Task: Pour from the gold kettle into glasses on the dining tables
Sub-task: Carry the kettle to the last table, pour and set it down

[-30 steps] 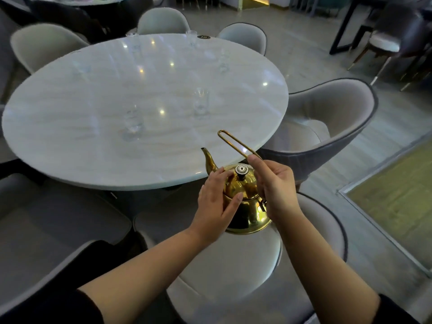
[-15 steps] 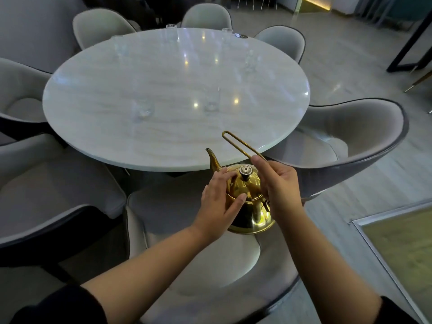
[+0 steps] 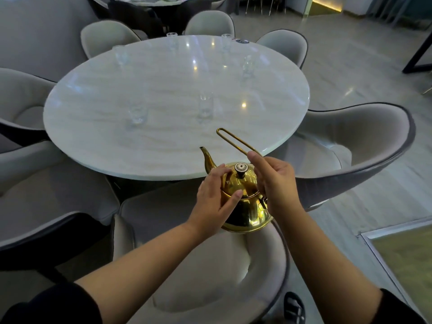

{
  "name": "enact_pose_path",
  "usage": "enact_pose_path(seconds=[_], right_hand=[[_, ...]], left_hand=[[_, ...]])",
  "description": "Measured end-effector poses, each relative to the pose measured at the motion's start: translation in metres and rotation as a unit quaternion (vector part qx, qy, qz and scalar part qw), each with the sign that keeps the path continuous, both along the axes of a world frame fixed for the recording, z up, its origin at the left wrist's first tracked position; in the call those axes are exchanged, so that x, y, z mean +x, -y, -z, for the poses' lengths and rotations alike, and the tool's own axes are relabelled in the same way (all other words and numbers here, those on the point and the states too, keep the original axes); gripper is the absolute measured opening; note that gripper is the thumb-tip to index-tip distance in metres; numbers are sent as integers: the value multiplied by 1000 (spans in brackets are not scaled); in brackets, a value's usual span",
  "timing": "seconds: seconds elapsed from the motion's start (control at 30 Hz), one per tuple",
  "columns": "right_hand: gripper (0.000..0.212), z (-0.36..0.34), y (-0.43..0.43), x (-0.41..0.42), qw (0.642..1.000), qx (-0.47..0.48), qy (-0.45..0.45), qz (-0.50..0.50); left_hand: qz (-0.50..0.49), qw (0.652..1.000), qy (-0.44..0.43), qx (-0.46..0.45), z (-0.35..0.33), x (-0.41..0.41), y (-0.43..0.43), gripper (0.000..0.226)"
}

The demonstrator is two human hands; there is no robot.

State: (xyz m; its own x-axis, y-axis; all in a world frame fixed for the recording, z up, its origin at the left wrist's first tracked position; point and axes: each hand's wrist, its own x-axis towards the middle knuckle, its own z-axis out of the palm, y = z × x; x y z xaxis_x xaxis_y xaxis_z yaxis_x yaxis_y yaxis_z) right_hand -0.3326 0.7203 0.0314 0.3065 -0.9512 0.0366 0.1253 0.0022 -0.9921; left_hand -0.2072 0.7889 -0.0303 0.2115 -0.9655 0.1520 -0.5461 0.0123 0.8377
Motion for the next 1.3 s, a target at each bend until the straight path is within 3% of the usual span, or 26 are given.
enact_pose_path(seconds=[0.23,0.47,1.07,1.3], right_hand=[[46,-9,71,-58,994,-14,-17,-110],[42,-6,130,-94,985,-25,-45,-165],[49,-5,243,-62,980,-5,-34,-194],[49,-14,322,-40,966,-23,-59,-252]], left_hand=[[-106,993,-34,-25,3,-78,53,51],[-154,988,1,-9,10,-122,94,56],[-154,988,2,25,-5,-95,189,58],[-213,977,2,-4,-11,-91,265,52]])
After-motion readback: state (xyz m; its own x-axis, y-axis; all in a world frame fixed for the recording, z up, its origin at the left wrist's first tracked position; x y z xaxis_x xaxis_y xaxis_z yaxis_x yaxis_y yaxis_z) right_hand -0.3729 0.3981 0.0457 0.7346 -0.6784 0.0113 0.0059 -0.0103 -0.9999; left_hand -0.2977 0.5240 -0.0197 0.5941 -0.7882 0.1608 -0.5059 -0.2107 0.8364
